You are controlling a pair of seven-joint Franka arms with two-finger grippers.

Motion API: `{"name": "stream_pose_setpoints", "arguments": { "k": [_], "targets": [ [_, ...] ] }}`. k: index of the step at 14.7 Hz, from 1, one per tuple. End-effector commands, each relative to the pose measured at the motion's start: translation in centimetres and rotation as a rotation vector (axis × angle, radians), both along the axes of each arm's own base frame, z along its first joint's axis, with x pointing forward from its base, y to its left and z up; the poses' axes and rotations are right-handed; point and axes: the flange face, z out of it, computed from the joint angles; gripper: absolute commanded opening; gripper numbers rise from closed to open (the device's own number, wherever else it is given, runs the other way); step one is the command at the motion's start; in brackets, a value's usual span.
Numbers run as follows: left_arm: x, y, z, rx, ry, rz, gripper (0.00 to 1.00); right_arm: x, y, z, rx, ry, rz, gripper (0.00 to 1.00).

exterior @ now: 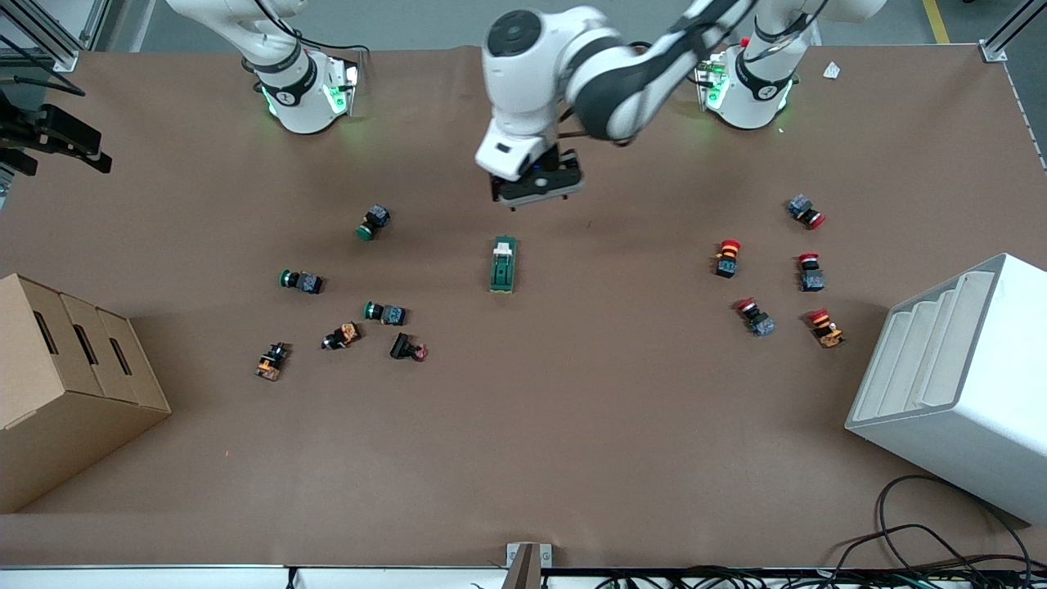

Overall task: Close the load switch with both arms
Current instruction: 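Move the left gripper over the green switch and lower onto it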

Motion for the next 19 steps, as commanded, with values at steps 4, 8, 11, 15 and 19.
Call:
{"name": "stream_pose_setpoints", "arguments": {
  "k": [4,8,11,15,19],
  "targets": [
    [-6.9,-5.8,-10.4,0.023,-0.251,-0.028,1.0,-0.7,0.0,1.0,0.004,-0.017,0.006,1.0],
    [-11.0,-6.8,-16.4,0.009,-0.487,-0.121,0.99,0.2,-0.2,0.3,-0.003,-0.003,-0.001,1.0],
    [-12.6,-4.4,-20.3,0.044,-0.624,-0.228,0.99,0.6,-1.1,-0.5,-0.002,0.011,-0.011,1.0],
    [-13.8,-3.6,-23.4,0.064,-0.765,-0.26,0.98,2.0,-1.1,-2.2,-0.001,0.036,-0.014,1.0],
    [-14.3,-3.6,-24.8,0.021,-0.892,-0.258,0.98,4.2,-0.6,-5.6,-0.008,0.088,-0.014,1.0]
  ]
}}
